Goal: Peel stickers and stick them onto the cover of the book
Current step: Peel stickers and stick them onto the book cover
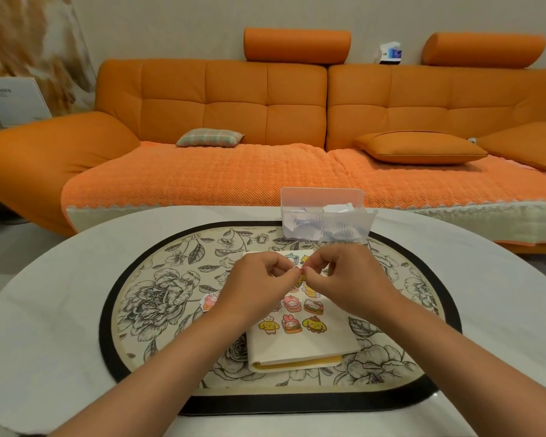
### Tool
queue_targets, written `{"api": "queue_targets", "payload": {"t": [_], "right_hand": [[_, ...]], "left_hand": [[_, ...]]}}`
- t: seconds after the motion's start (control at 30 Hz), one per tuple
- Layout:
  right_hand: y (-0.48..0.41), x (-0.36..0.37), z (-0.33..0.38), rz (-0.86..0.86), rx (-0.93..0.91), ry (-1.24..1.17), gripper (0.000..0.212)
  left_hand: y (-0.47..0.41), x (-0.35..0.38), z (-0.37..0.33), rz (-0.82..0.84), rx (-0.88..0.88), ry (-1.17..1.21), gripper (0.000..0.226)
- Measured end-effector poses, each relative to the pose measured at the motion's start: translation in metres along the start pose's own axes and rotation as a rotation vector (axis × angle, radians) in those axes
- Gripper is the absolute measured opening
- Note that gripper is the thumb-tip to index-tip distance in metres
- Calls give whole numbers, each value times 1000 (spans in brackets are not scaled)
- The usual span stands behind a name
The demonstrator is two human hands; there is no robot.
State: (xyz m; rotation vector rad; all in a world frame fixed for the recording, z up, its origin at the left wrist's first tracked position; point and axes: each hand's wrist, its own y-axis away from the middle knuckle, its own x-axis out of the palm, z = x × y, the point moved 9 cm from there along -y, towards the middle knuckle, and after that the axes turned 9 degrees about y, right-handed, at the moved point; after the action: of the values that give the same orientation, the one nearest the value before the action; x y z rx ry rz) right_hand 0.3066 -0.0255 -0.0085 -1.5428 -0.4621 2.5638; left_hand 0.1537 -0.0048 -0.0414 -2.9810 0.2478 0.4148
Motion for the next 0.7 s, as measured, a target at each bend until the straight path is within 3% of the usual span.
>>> {"api": "queue_targets", "payload": {"t": [0.13, 0.33, 0.53, 0.7], "right_hand": [[2, -3, 7, -83, -72, 131, 8], [16, -17, 38, -449, -382, 323, 20], [13, -18, 34, -417, -349, 216, 5], [16, -25, 36, -477, -363, 240, 6]], "left_hand": [[3, 2, -3, 4, -10, -16, 12], [4, -1, -4, -56, -11, 58, 13], [4, -8, -9, -89, 34, 86, 14], [5, -6, -15, -68, 73, 114, 14]]}}
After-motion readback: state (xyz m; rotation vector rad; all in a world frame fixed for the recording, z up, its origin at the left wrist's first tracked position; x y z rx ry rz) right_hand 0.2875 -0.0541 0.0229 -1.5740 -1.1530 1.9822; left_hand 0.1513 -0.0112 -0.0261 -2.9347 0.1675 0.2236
